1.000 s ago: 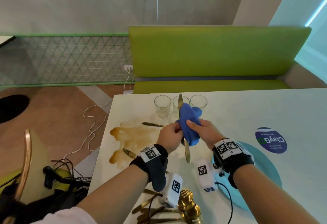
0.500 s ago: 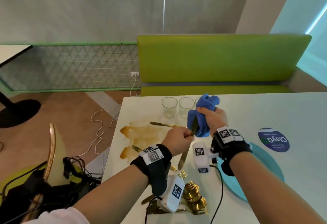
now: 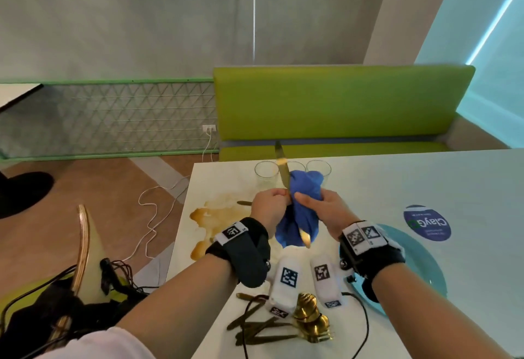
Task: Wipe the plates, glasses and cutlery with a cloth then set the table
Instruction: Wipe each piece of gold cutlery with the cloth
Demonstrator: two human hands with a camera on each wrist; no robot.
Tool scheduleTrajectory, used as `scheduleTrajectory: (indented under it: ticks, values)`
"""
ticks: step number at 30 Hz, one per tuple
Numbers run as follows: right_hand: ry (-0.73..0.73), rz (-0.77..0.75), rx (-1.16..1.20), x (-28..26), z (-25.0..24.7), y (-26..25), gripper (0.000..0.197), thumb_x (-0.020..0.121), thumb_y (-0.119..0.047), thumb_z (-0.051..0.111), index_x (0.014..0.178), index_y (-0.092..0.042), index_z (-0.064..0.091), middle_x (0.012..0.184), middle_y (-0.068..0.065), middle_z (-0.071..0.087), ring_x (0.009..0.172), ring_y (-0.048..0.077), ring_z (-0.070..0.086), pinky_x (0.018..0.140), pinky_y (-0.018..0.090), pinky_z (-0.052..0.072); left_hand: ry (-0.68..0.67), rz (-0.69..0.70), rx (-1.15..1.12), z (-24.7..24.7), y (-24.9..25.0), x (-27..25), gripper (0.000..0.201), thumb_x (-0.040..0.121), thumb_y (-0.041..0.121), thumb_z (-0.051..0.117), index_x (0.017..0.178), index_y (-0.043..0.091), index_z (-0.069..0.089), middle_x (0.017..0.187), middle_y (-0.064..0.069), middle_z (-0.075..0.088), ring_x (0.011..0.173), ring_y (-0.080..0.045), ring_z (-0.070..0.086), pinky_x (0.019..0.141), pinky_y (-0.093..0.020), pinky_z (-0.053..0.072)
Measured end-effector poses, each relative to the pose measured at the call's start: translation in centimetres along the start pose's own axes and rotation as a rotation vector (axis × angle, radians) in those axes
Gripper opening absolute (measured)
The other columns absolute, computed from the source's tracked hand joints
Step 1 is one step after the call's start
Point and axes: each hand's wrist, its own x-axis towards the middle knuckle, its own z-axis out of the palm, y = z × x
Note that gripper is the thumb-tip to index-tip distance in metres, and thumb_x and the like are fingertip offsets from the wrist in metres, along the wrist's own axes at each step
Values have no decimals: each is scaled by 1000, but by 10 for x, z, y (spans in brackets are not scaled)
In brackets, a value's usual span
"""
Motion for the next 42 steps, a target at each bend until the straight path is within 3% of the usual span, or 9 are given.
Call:
scheduleTrajectory:
  ticks: [3,6,14,17,20,24,27,30,42]
  values:
    - [-10,-8,-133,2,11,3,29,81,-25,70,91,1,65,98,25,69,94,36,65,90,48,52,30,-33,-107,-2,2,-1,24,88,-2,49,69,9,61,52,2,60,46,-7,55,40,-14,43]
    - [-17,-4,-196,4,20,4,35,80,-27,70,98,3,65,95,22,69,92,34,66,88,44,53,66,-40,-135,-5,5,-2,26,89,0,49,69,11,60,60,-1,55,52,-13,47,32,-10,35]
    - [-148,-32,-416,1,33,-2,30,83,-24,66,101,-1,62,87,8,60,83,21,57,76,28,47,239,-65,-222,-29,5,12,30,90,8,58,116,-6,61,128,-20,58,106,-23,53,80,-29,36]
    - [-231,-10,-539,1,31,3,19,81,-24,67,89,-7,64,84,6,60,84,21,57,77,29,46,315,-59,-224,-43,-2,18,30,92,12,58,117,-4,61,129,-20,57,113,-29,53,93,-34,40]
    - [-266,85,-614,1,19,12,21,78,-19,68,65,-23,52,77,0,56,81,17,51,72,23,38,374,27,-75,-75,-12,30,21,91,16,60,108,5,64,110,-16,62,100,-23,52,88,-30,39]
    - [-63,164,-527,12,-1,21,26,76,-22,71,63,-26,49,88,3,57,81,17,50,72,23,39,59,109,630,-115,-37,32,7,89,21,63,91,15,65,88,0,60,91,-21,55,82,-27,41]
    - [25,163,-489,22,-7,20,25,75,-28,72,63,-26,50,87,2,58,81,17,51,65,22,41,-307,29,1064,-113,-67,25,23,89,24,62,107,12,67,103,-5,65,102,-22,59,81,-23,38]
    - [43,152,-466,30,-5,19,24,75,-31,71,63,-26,51,87,2,59,80,17,52,57,16,38,-528,-10,1172,-99,-96,13,29,90,24,60,115,11,64,117,-6,65,97,-14,56,84,-20,37]
    - [-1,149,-425,35,7,34,24,77,-34,72,66,-28,51,69,-10,53,62,5,47,55,12,37,-440,25,1253,-64,-162,3,24,81,25,70,103,15,68,108,-4,69,100,-22,63,85,-29,48]
